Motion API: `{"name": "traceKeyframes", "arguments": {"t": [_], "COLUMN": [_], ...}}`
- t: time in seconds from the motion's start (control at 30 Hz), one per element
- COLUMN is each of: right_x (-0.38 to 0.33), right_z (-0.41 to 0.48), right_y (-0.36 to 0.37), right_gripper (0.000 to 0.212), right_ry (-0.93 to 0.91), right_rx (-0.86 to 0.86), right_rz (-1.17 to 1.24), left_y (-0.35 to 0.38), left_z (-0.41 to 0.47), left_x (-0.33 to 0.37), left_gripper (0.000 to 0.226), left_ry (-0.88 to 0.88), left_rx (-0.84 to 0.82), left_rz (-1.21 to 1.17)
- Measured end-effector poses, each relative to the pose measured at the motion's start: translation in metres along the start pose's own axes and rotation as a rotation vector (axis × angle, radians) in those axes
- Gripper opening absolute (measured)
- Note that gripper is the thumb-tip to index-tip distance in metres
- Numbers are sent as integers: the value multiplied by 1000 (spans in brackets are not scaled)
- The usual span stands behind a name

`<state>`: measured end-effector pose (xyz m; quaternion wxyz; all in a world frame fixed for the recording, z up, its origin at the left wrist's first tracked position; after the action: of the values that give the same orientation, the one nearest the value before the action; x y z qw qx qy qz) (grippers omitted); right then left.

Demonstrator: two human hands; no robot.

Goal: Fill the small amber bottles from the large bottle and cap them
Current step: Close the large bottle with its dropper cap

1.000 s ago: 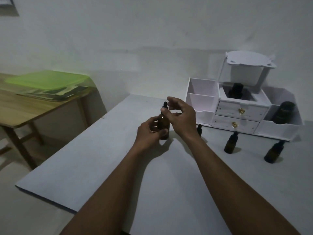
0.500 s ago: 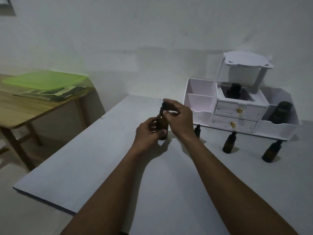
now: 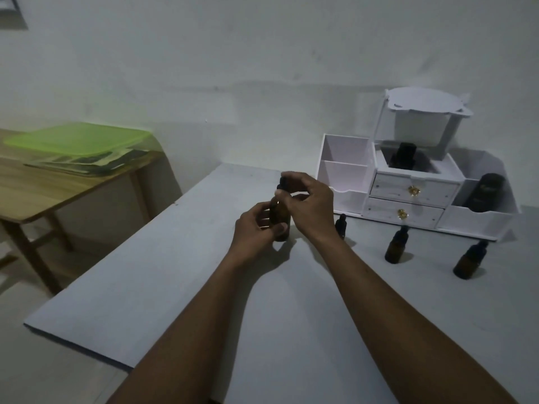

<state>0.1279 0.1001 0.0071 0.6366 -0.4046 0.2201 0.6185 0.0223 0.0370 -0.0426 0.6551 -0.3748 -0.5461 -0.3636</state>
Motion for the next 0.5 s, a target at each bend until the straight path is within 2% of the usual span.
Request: {"name": "traceKeyframes", "arguments": {"t": [0.3, 0.5], "right_x": [0, 1], "right_z": [-2, -1], "right_y": [0, -1], "right_gripper": [37, 35], "right_ry": [5, -2], "right_rx": [-5, 35], "right_rz": [28, 10], "left_y": [0, -4], "left_z": [-2, -4], "left_x": [1, 3], "left_gripper": [59, 55], "left_ry": [-14, 47], "left_rx": [-6, -7], "left_rz": [-27, 18]}}
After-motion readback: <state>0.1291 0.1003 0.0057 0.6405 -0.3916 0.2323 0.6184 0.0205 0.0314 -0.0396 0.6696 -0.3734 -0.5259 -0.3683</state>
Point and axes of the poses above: each hand's wrist, its own z-axis towards the middle knuckle, its own y-axis out of the palm, x = y × z, the point moved 1 cm from there along z, towards the middle knuckle, and after that the axes turned 1 degree about y, right-handed, at the moved point
